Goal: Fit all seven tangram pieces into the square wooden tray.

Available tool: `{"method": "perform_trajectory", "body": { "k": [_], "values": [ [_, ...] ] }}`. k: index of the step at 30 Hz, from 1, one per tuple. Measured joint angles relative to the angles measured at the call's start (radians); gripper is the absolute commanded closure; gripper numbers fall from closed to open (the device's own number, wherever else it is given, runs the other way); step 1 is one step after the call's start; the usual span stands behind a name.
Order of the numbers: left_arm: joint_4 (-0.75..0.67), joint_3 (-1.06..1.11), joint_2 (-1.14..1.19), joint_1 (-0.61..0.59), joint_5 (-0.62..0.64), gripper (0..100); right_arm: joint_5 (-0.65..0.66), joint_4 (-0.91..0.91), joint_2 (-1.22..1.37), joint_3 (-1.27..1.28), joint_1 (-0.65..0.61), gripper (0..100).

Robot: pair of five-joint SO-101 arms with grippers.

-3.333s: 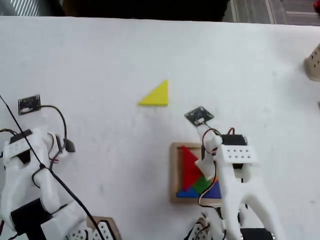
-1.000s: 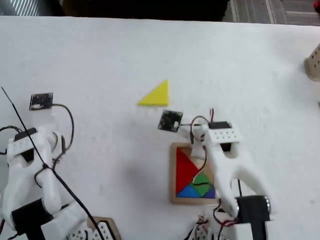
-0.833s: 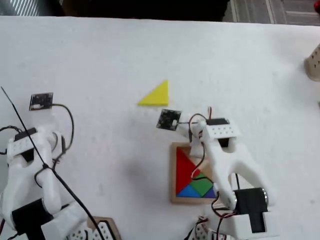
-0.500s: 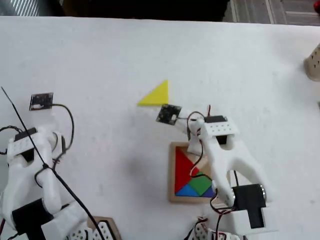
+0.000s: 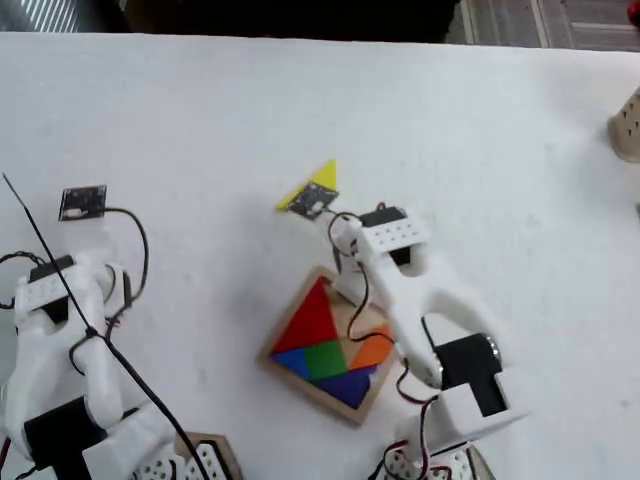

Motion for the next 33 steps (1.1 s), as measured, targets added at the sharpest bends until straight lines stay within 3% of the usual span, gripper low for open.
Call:
{"method": "perform_trajectory", "body": {
  "k": [5, 10, 14, 19, 26, 33],
  "values": [
    [0.0, 0.0, 0.0, 0.0, 0.0, 97, -0.003, 0.034, -0.002, 0.0, -0.048, 70.7],
    [0.0, 0.0, 0.0, 0.0, 0.0, 97, -0.005, 0.063, -0.051, 0.0, -0.044, 70.3],
    [0.0, 0.0, 0.0, 0.0, 0.0, 96, -0.005, 0.143, -0.144, -0.017, -0.044, 79.3],
    [0.0, 0.0, 0.0, 0.0, 0.0, 83, -0.005, 0.302, -0.293, -0.054, 0.023, 99.0],
    [0.0, 0.0, 0.0, 0.014, 0.0, 81, -0.005, 0.282, -0.417, 0.098, 0.233, 98.1],
    [0.032, -0.038, 0.0, 0.262, 0.0, 81, -0.075, 0.037, -0.483, 0.339, 0.423, 98.1]
  ]
}}
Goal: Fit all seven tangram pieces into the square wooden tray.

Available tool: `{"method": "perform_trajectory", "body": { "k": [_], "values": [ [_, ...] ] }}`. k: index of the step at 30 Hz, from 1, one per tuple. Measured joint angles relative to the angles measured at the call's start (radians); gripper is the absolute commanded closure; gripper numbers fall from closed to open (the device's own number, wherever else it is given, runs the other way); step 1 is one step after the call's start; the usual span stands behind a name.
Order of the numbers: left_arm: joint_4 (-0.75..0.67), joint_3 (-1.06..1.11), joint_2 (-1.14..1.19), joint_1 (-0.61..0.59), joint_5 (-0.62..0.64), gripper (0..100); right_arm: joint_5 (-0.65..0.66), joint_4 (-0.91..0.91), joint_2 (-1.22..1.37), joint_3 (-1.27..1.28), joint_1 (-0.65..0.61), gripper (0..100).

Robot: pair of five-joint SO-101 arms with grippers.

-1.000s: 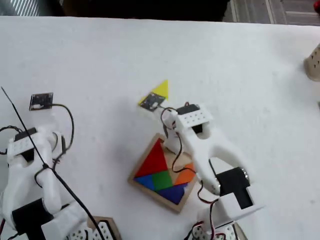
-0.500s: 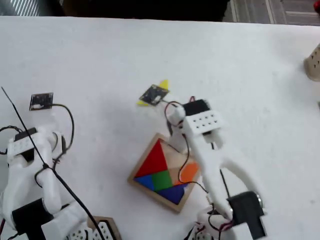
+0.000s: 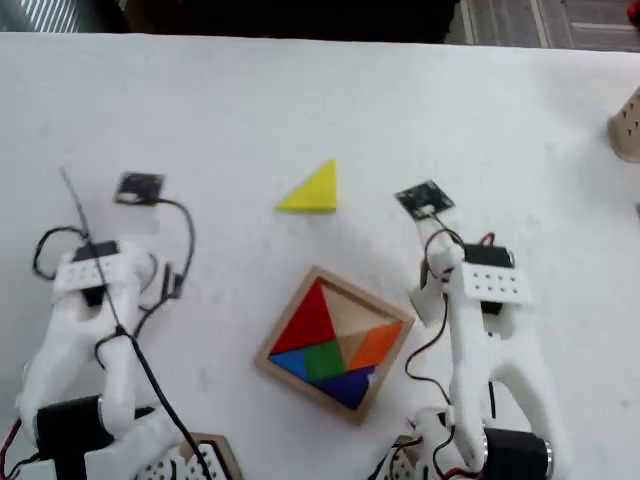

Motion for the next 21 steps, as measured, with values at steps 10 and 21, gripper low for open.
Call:
{"method": "perform_trajectory", "body": {
  "k": [10, 21],
  "values": [
    [0.172, -0.417, 0.043, 0.42, -0.002, 70, -0.072, -0.178, -0.008, 0.161, 0.137, 98.1],
    [0.18, -0.985, 0.646, 0.569, -0.261, 66, -0.025, -0.227, -0.008, 0.19, 0.15, 98.1]
  ]
}}
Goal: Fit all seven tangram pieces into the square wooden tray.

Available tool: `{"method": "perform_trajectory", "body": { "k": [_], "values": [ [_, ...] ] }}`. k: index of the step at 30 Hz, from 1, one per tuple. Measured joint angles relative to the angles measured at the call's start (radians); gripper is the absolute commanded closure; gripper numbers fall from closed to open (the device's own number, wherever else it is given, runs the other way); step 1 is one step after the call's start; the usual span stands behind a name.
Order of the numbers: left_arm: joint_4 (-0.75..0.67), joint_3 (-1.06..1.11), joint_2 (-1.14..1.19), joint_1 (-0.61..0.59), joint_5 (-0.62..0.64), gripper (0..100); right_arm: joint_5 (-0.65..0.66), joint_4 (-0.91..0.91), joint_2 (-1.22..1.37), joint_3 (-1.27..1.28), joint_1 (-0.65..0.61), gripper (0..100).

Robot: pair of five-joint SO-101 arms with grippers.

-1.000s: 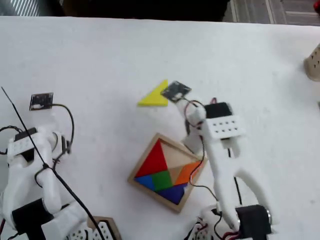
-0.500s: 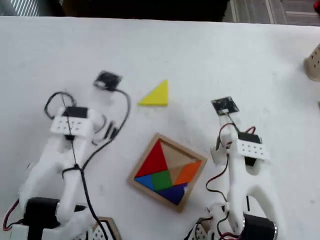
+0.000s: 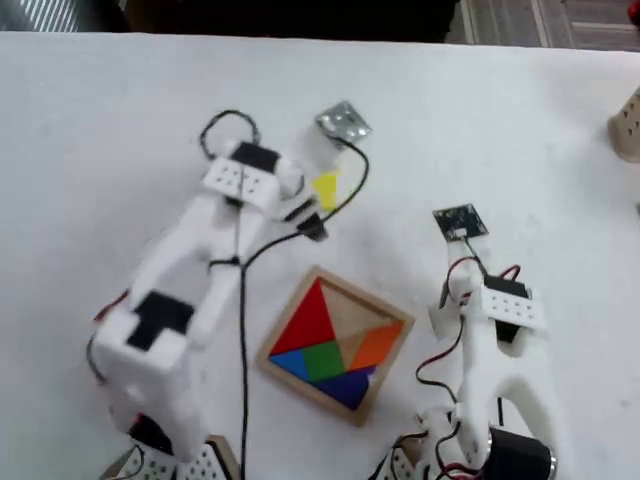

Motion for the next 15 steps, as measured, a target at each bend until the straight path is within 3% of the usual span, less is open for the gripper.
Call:
{"method": "perform_trajectory", "body": {
  "k": [9, 15],
  "values": [
    [0.279, -0.618, 0.431, 0.002, -0.138, 67, 0.003, -0.014, 0.0, 0.009, -0.006, 98.1],
    [0.454, -0.947, 0.591, 0.008, -0.091, 67, 0.003, -0.015, 0.0, 0.009, -0.011, 98.1]
  ]
}}
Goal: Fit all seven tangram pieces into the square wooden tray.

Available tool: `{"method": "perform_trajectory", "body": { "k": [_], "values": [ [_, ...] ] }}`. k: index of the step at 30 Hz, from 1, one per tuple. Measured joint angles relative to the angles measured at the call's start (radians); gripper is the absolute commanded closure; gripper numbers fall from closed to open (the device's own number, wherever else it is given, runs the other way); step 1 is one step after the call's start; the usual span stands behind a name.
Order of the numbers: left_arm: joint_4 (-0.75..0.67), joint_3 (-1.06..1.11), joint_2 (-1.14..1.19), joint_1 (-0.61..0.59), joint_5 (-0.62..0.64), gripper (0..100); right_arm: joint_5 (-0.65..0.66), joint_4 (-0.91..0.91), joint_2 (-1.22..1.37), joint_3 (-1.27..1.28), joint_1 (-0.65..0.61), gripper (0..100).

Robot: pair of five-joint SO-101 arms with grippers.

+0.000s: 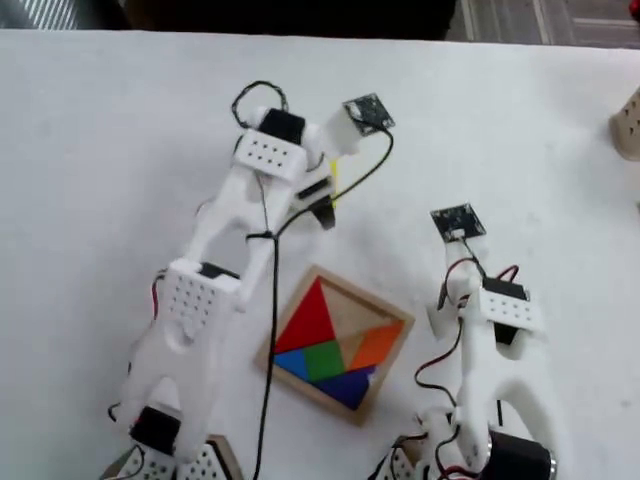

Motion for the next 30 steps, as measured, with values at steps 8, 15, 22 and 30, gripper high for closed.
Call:
{"method": "perform_trajectory", "body": {
  "k": [8, 15, 22, 30],
  "values": [
    [0.083, -0.272, 0.135, 0.066, 0.244, 67, 0.032, 0.0, -0.012, 0.014, 0.0, 98.1],
    [0.253, -0.56, 0.176, 0.032, 0.359, 67, 0.035, 0.0, -0.021, 0.015, -0.006, 98.1],
    [0.261, -0.595, 0.193, -0.038, 0.382, 73, 0.035, 0.0, -0.021, 0.015, -0.028, 98.1],
    [0.261, -0.597, 0.195, -0.041, 0.379, 73, 0.035, 0.0, -0.021, 0.015, -0.028, 98.1]
  ]
}}
